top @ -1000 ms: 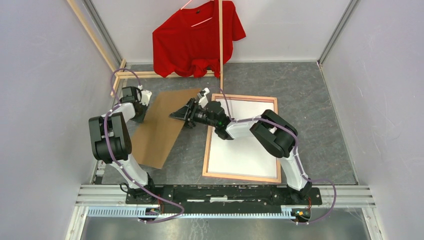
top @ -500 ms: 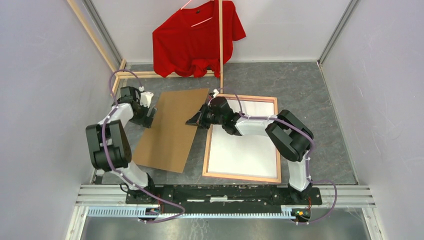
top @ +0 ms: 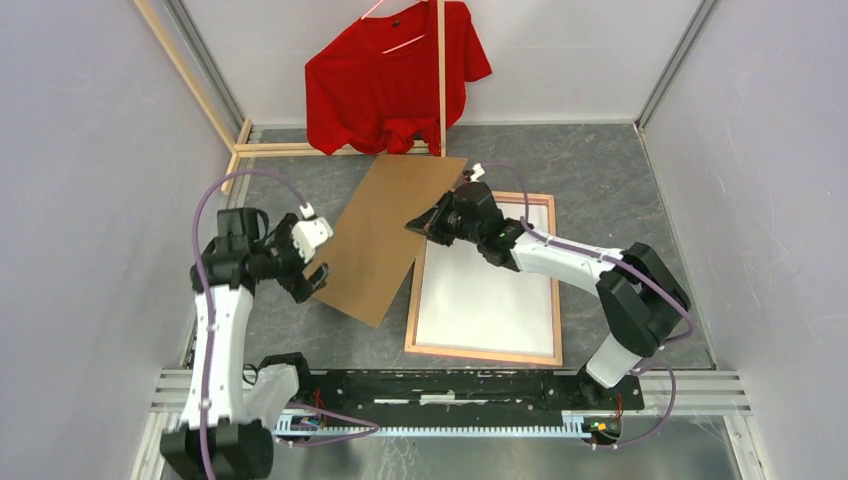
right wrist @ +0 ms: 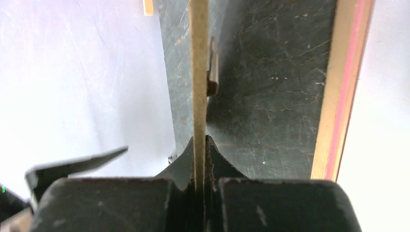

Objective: Put the photo into the frame
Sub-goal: Pick up the photo frame item at the center of the board, then turn over the photo frame item on the photo frame.

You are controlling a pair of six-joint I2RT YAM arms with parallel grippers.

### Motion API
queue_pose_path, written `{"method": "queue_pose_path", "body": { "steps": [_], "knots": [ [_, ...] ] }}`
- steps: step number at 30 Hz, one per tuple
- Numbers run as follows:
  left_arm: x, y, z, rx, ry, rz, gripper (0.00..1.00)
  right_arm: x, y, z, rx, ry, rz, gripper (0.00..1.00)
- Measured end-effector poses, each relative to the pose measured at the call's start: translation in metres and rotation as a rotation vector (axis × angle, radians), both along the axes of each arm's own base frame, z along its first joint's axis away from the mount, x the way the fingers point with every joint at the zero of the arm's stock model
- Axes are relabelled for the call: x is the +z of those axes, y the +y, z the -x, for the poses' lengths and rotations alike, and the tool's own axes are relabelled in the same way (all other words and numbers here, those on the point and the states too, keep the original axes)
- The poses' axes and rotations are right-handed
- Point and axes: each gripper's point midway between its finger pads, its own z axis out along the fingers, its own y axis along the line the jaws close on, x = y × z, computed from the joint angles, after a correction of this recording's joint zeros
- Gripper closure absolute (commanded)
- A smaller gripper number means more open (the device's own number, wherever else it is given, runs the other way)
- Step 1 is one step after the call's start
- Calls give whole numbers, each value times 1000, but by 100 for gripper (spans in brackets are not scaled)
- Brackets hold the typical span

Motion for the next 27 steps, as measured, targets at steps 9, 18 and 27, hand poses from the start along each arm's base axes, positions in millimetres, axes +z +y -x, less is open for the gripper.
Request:
{"method": "queue_pose_path", "body": {
  "steps": [9, 18, 27],
  "knots": [
    [30, -33, 70, -321, -229, -38, 0, -6, -34, 10, -163, 120, -50, 100],
    [-10, -38, 83, -412, -392, -109, 1, 1, -40, 15, -221, 188, -139, 100],
    [9, -35, 47, -406, -595, -171, 14, 16, -35, 16, -214, 205, -243, 100]
  ]
}}
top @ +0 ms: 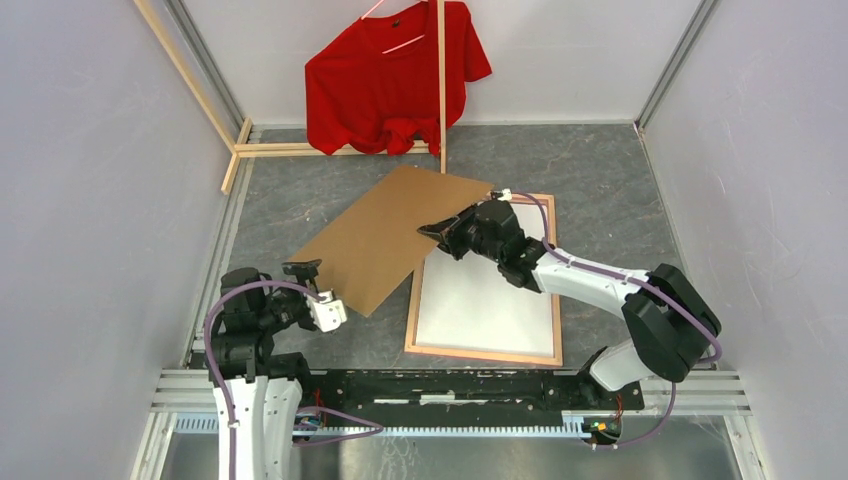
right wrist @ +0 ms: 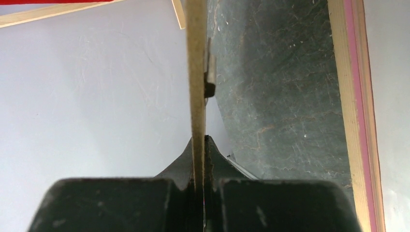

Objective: Put the photo into the frame
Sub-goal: Turn over the photo frame item on the photo frame.

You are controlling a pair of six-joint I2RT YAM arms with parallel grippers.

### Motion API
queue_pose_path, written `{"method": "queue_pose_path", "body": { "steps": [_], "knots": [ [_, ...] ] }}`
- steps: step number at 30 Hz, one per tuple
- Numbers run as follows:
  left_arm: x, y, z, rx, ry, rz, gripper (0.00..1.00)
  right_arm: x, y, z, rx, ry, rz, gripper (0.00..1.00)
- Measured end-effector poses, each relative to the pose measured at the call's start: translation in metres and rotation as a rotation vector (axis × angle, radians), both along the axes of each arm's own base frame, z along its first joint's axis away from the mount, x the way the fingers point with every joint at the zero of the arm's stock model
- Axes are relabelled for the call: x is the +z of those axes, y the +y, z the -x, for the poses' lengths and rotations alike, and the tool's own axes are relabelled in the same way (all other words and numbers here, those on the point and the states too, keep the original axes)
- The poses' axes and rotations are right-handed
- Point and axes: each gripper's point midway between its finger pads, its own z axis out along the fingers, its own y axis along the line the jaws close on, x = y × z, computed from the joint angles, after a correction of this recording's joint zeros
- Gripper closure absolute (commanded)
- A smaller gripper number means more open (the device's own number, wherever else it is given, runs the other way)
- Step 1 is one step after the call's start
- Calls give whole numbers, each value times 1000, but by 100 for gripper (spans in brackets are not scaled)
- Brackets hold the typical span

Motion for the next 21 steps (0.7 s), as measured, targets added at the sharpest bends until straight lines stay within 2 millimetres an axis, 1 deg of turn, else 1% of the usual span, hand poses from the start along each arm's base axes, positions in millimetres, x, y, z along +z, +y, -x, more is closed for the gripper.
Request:
{"method": "queue_pose_path", "body": {
  "steps": [3, 7, 8, 9, 10, 11, 12, 13, 14, 17, 20, 21],
  "knots": [
    [-4, 1, -6, 1, -11, -5, 24, -1, -1, 3, 10, 6, -14, 98],
    [-12, 3, -15, 5, -28, -12, 47, -4, -2, 7, 26, 17, -16, 92],
    [-13, 4, -17, 5, -36, -13, 56, -4, -2, 8, 29, 19, -20, 90],
    [-15, 4, -19, 6, -43, -14, 61, -5, -2, 8, 29, 20, -23, 88],
    [-16, 5, -21, 8, -48, -16, 72, -5, -3, 7, 28, 20, -27, 85],
    [-17, 5, -23, 9, -57, -20, 83, -4, -3, 6, 29, 18, -30, 79],
    [-17, 6, -25, 12, -68, -23, 90, -3, -3, 7, 32, 16, -32, 74],
    [-16, 7, -28, 16, -82, -27, 95, -3, -3, 7, 37, 12, -34, 68],
    [-13, 9, -32, 20, -106, -34, 98, -1, -3, 7, 40, 6, -38, 62],
    [-2, 11, -41, 31, -176, -40, 98, 4, 1, 12, 85, -23, -45, 42],
    [6, 12, -47, 44, -215, -30, 98, 9, 4, 21, 153, -64, -36, 28],
    [8, 12, -49, 47, -223, -27, 98, 11, 5, 24, 182, -83, -29, 25]
  ]
}}
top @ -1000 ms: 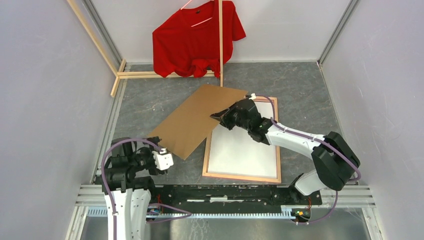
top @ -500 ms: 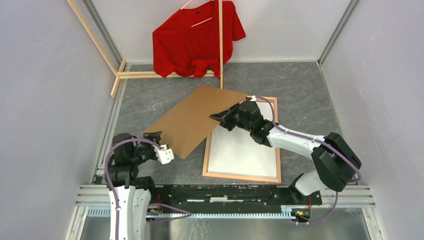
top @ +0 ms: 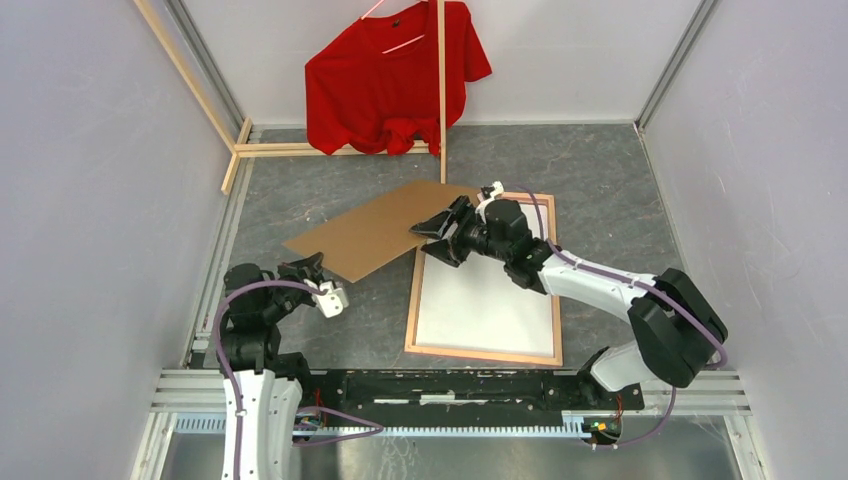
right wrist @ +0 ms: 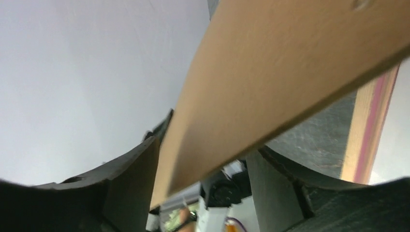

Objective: Put the photo into the frame
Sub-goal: Turn over the photo frame item on the photo frame.

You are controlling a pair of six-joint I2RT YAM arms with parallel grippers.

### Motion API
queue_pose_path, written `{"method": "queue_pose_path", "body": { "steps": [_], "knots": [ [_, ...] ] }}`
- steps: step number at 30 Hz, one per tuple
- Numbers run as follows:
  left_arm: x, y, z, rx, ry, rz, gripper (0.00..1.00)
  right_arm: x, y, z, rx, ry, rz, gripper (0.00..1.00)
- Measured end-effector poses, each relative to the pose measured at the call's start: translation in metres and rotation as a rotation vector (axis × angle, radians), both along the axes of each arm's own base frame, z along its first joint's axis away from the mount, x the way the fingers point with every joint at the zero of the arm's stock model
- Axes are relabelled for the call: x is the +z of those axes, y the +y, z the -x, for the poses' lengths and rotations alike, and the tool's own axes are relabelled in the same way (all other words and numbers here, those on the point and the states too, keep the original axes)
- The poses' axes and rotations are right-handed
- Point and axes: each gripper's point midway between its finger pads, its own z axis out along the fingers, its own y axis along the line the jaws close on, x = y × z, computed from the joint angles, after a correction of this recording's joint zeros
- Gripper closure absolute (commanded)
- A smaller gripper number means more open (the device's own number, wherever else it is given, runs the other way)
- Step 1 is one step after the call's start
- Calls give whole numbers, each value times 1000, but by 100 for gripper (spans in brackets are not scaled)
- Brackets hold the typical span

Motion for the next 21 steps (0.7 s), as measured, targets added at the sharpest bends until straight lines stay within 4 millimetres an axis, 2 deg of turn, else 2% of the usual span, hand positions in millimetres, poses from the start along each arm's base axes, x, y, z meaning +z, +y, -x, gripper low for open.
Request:
{"method": "queue_pose_path", "body": {
  "steps": [5, 8, 11, 16, 18, 21],
  "knots": [
    [5, 2, -6, 20, -16, 16, 98, 0, -13, 4, 132, -148, 101, 11],
    [4, 5, -10, 30, -2, 16, 98, 7, -29, 2, 224, -342, 247, 7],
    [4, 5, -13, 33, 16, 17, 98, 30, -40, 1, 300, -562, 349, 2],
    [13, 6, -17, 33, 28, 19, 98, 91, -65, 21, 419, -1114, 534, 2],
    [15, 6, -17, 32, 30, 19, 98, 109, -74, 26, 440, -1312, 612, 2],
    [14, 6, -16, 32, 37, 19, 98, 117, -80, 31, 498, -1546, 726, 2]
  ]
}}
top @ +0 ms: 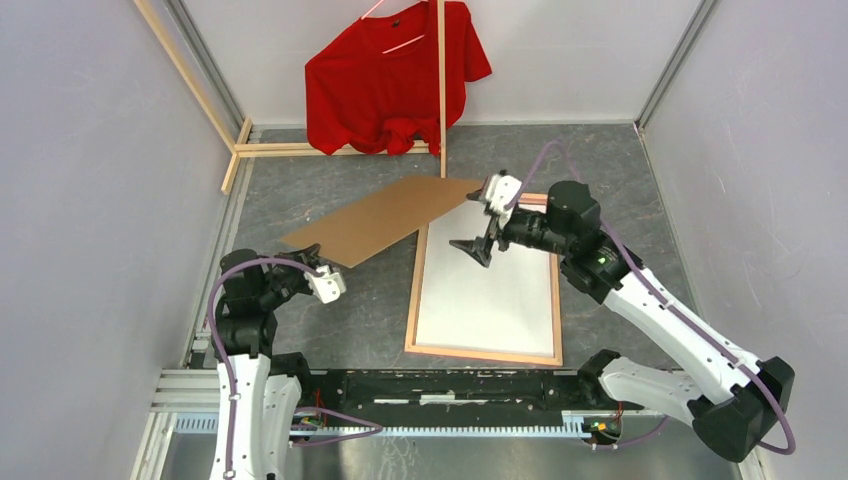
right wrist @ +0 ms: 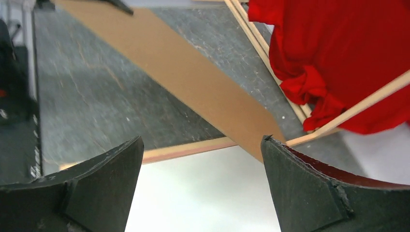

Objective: Put the photo into the frame
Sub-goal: Turn over the photo frame item on the photo frame.

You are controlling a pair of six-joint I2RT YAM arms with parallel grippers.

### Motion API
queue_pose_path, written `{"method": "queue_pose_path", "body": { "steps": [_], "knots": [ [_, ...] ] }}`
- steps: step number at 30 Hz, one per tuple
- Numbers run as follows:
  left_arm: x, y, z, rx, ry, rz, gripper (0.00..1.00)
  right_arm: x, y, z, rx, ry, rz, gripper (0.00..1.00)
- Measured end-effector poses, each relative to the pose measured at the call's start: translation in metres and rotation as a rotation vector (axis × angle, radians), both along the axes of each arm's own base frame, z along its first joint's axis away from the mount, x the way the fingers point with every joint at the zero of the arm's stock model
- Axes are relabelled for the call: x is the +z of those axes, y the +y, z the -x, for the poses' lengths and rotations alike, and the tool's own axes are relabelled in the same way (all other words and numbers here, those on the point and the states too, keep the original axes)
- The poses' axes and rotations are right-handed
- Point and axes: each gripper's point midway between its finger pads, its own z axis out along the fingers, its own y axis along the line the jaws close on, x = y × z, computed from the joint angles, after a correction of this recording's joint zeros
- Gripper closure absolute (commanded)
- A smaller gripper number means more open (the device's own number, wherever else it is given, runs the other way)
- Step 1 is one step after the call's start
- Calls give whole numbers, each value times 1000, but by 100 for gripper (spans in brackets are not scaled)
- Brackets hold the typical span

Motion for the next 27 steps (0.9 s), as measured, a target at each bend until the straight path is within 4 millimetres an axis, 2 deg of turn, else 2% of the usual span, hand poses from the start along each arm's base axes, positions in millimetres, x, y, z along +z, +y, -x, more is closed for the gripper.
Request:
{"method": "queue_pose_path", "body": {
  "steps": [3, 9, 14, 20, 27],
  "knots": [
    [0, 0, 1, 0, 10, 1, 98, -14, 9, 5, 83, -144, 140, 2],
    [0, 0, 1, -1, 21, 3, 98, -47, 41, 13, 237, -294, 352, 2],
    [0, 0, 2, -1, 23, 3, 98, -60, 57, 14, 293, -394, 445, 6],
    [1, 0, 2, -1, 22, 2, 98, -70, 73, -3, 286, -466, 534, 20],
    [1, 0, 2, -4, 18, -5, 98, -79, 89, -29, 229, -518, 611, 43]
  ]
}}
